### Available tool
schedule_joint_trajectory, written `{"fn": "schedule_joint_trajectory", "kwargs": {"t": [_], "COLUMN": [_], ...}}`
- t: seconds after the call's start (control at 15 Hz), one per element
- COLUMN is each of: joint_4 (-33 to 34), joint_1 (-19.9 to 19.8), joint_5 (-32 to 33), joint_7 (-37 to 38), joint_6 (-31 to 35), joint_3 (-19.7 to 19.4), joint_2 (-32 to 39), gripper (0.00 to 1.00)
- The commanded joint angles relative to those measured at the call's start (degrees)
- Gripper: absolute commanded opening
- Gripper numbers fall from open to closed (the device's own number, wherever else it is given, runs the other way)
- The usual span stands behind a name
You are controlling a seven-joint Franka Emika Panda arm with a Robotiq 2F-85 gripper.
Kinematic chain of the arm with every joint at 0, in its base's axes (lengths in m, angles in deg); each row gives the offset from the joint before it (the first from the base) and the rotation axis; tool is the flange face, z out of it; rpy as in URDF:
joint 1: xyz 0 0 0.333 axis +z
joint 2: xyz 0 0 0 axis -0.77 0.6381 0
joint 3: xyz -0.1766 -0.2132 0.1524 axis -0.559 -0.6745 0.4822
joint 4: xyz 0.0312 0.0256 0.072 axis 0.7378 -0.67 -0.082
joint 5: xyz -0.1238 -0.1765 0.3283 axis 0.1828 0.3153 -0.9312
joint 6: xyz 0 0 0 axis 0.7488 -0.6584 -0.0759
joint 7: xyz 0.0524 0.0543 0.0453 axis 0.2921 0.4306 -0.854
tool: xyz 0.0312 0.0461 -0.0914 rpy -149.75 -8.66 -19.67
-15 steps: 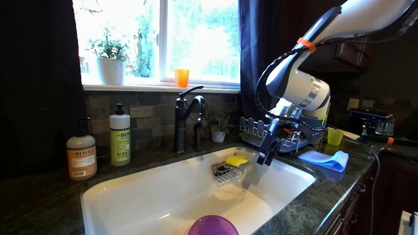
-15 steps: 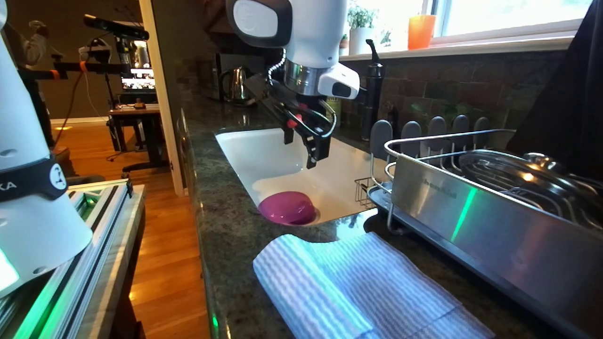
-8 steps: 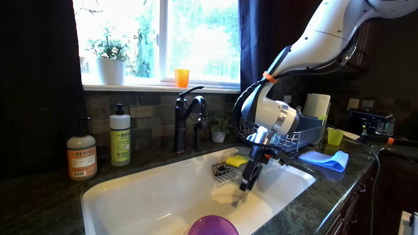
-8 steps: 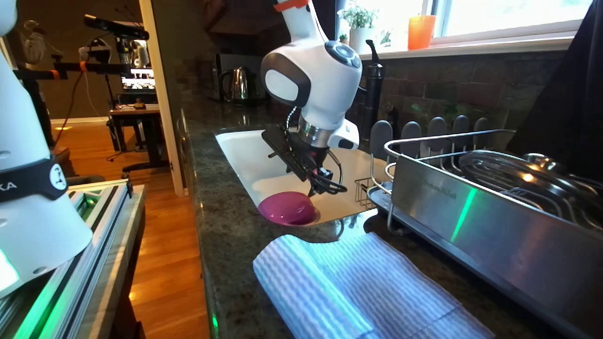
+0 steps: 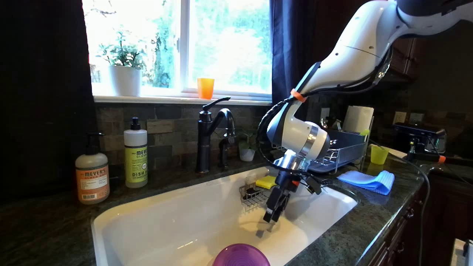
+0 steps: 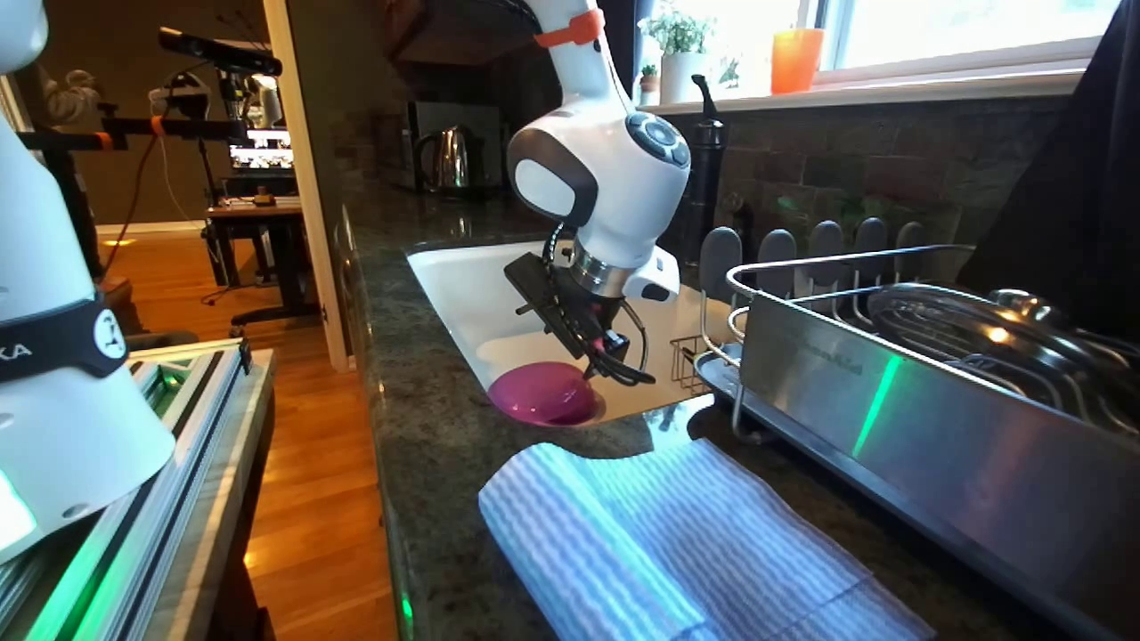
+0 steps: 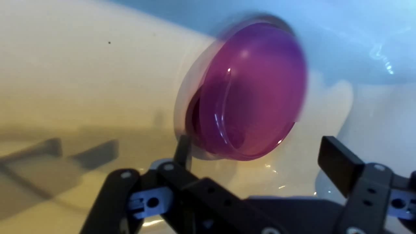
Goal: Move the purple plate to the left then put the purple cup on the right side of the sink.
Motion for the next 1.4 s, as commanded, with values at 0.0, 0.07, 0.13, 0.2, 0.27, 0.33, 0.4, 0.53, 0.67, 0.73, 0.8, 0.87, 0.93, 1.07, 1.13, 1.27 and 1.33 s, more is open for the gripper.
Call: {"fn": "schedule_joint_trajectory", "kwargs": {"t": [0.0, 0.07, 0.13, 0.2, 0.27, 0.33, 0.4, 0.53, 0.67, 0.73, 0.8, 0.87, 0.93, 1.07, 1.13, 1.27, 1.33], "joint_4": [8.8, 10.4, 11.7, 13.2, 14.6, 15.8, 16.7, 18.1, 19.2, 20.0, 20.7, 21.4, 21.8, 22.3, 22.1, 21.6, 21.1], "joint_1": [-1.8, -1.6, -1.5, -1.7, -1.8, -1.8, -2.0, -2.1, -2.4, -2.6, -3.3, -4.1, -4.8, -6.3, -7.1, -8.6, -9.4], "joint_5": [-0.1, 1.2, 2.0, 2.5, 3.0, 3.2, 3.3, 3.7, 4.2, 4.7, 4.9, 5.2, 5.4, 5.3, 5.0, 4.6, 4.4], "joint_7": [0.2, 1.8, 2.9, 3.6, 4.5, 4.9, 5.2, 6.0, 6.3, 6.1, 5.1, 3.9, 2.8, 0.9, -0.3, -1.7, -2.4], "joint_6": [0.1, -0.7, -1.0, -1.3, -1.7, -1.6, -1.6, -1.0, -1.0, -1.3, -1.9, -2.5, -2.7, -2.7, -2.7, -3.5, -4.5], "joint_3": [3.8, 3.9, 4.0, 4.4, 4.6, 5.0, 5.4, 5.9, 6.5, 6.7, 7.4, 8.1, 8.8, 10.3, 11.0, 11.9, 12.4], "joint_2": [10.0, 11.8, 13.4, 15.2, 16.8, 18.4, 19.5, 21.3, 22.7, 23.5, 24.3, 24.9, 25.4, 25.6, 25.2, 24.3, 23.5], "gripper": [1.0, 1.0, 1.0, 1.0, 1.0, 1.0, 1.0, 1.0, 1.0, 1.0, 1.0, 1.0, 1.0, 0.75, 0.73, 0.58, 0.49]}}
